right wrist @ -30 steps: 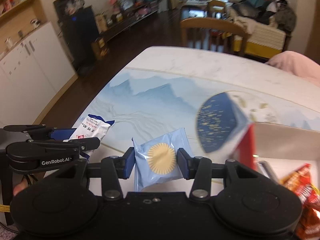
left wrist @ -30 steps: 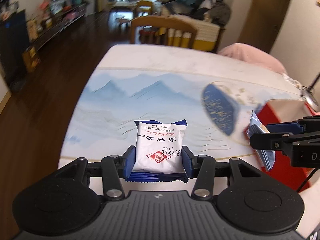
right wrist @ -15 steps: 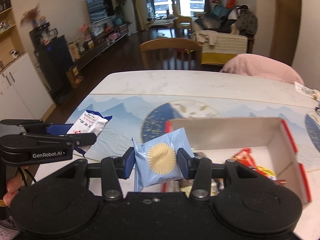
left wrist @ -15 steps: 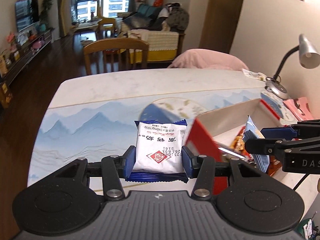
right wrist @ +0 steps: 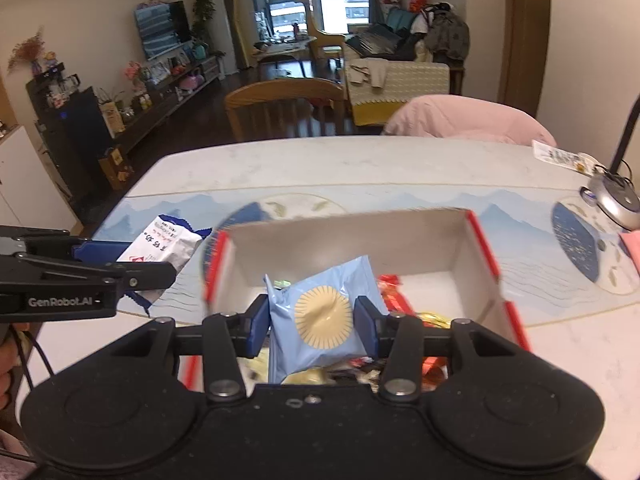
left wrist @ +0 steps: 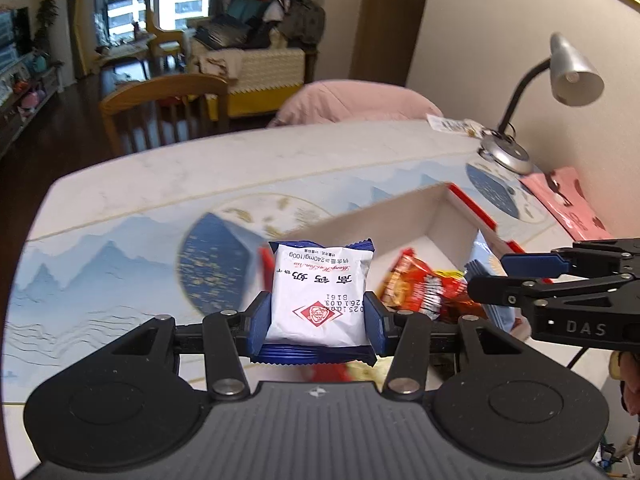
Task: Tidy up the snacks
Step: 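Carry the blue packet and white biscuit over the red box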
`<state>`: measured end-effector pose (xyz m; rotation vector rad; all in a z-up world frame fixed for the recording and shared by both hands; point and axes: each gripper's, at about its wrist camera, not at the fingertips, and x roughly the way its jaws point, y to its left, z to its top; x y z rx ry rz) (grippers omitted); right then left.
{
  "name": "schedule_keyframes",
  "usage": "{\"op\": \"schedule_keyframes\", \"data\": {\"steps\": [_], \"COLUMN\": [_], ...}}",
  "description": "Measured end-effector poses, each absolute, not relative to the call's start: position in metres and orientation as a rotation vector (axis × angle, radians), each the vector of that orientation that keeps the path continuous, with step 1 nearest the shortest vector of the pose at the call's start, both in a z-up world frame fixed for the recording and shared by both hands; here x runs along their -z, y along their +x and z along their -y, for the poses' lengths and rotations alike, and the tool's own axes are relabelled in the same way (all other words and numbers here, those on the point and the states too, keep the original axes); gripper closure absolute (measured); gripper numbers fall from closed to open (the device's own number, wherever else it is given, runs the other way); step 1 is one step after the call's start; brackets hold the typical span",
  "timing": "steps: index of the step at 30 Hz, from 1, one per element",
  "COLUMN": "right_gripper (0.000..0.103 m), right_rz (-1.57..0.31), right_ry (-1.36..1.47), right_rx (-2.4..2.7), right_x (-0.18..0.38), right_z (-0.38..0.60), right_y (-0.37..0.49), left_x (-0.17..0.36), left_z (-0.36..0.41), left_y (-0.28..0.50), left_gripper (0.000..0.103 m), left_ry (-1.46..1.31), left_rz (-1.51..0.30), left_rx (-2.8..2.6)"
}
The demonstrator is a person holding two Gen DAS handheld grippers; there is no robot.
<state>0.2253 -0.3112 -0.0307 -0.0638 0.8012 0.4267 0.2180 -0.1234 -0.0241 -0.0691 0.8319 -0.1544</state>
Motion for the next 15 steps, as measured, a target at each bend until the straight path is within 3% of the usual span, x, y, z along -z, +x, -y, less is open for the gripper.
{"op": "schedule_keyframes", "data": {"steps": [15], "right_gripper": [0.059], "right_rz": [-0.877], "right_ry": [-0.173], "right_rx": [-0.401], "right_x": [0.070], "right_z": [0.342], "right_y": [0.263], "left_x": [0.074], "left_z": [0.187], "left_y": [0.268], "left_gripper": [0.055], "left_ry": [-0.040], "left_rz": [-0.976], "left_rx": [0.154]}}
